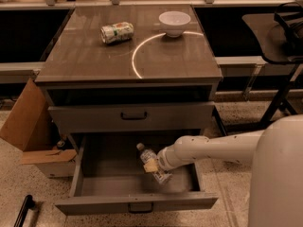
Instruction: Place blue plastic bottle into middle drawer
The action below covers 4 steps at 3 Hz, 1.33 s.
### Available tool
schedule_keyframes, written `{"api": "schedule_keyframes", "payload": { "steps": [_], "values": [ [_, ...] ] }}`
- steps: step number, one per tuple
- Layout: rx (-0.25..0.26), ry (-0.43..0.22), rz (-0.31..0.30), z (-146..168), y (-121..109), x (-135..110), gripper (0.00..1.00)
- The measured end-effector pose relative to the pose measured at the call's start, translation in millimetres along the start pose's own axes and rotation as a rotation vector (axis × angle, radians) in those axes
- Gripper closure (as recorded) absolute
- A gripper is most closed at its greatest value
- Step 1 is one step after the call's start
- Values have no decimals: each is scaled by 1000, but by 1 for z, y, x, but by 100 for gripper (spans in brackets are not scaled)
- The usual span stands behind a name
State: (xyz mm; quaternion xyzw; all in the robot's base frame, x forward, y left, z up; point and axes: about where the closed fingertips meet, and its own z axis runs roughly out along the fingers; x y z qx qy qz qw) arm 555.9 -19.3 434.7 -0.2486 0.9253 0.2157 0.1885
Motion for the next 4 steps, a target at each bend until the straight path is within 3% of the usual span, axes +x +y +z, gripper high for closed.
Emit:
{"api": "schedule_keyframes", "payload": {
  "steps": [3,4],
  "values": [
    [-98,-2,-35,21,-1,-13,11],
    [-110,-2,-39,21,0,-13,0]
  ]
}}
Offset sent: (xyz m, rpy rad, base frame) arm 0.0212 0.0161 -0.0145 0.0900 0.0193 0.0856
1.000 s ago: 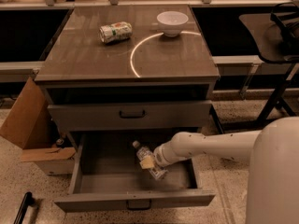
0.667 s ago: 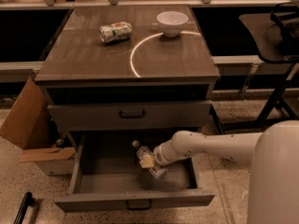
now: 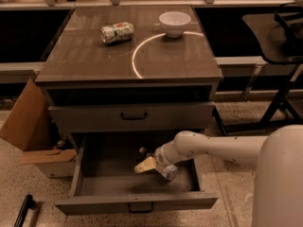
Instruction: Place blue plastic bottle into middle drawer
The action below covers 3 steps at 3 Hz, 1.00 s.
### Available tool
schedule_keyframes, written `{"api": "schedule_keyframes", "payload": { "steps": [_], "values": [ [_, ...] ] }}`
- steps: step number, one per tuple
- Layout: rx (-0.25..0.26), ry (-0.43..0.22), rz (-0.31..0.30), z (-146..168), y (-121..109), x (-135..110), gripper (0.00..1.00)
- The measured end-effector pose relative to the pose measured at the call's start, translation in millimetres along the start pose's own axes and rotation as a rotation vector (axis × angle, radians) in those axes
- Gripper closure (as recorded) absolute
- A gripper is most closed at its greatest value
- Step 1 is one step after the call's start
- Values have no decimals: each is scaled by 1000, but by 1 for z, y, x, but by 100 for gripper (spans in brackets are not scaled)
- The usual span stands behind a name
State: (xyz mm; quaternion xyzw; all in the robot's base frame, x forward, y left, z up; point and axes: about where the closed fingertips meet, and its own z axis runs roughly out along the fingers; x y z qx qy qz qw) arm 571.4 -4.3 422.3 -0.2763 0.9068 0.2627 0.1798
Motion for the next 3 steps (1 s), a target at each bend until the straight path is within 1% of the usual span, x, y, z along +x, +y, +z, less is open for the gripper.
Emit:
{"api": "schedule_keyframes", "payload": {
  "steps": [1,2,3],
  "values": [
    [-4,-21,2,-11,2,4,0],
    [-13,-66,-11,-49,15,16,0],
    [-39,-143,-57,-118,31,26,0]
  ]
}}
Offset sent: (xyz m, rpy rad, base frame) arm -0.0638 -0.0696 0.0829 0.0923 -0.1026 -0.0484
